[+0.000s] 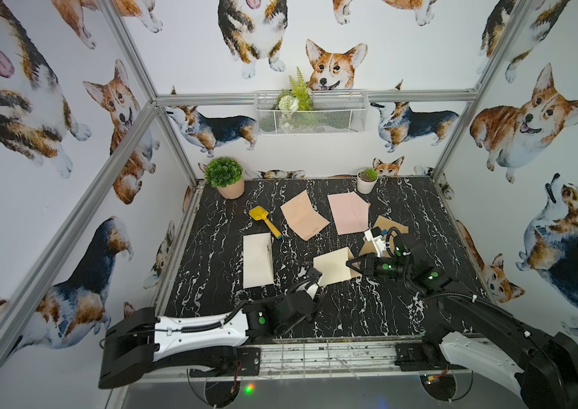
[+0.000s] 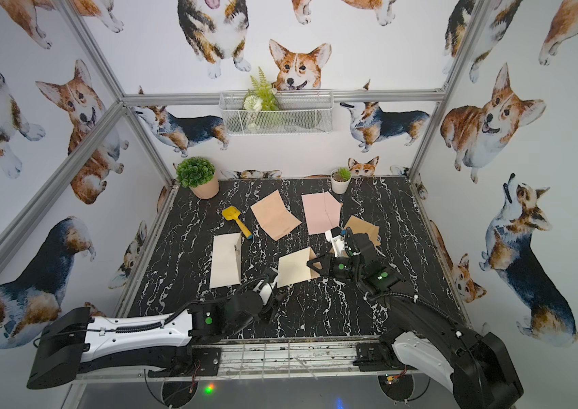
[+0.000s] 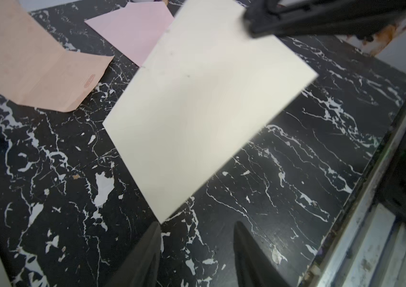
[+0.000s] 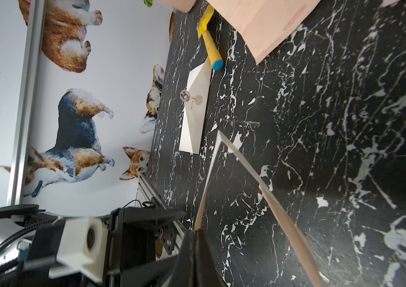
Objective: Take the letter paper out of the envelope
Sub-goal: Unfold the letter paper.
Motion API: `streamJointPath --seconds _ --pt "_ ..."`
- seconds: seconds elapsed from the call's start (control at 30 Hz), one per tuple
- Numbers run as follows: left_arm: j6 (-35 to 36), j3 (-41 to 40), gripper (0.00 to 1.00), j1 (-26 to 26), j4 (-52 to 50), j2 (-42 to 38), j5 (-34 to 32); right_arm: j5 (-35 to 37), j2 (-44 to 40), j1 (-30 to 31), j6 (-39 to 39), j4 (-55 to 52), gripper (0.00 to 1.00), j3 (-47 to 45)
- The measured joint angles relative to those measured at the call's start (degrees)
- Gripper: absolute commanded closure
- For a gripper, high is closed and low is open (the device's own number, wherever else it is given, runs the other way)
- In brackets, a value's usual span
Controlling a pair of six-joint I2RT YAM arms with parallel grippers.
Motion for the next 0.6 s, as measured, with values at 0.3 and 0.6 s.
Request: streamJointPath --seconds 0.3,0.6 --pt "4.4 6.7 0.29 -6.9 -4.6 8.3 -15.2 0.5 0.7 -0.2 -1.9 -3.5 1.0 2.5" --pt "6.8 9.0 0.2 -7.1 -5.1 11.0 -22.8 0.5 -0.6 2.4 -1.9 -4.0 1.0 -0.9"
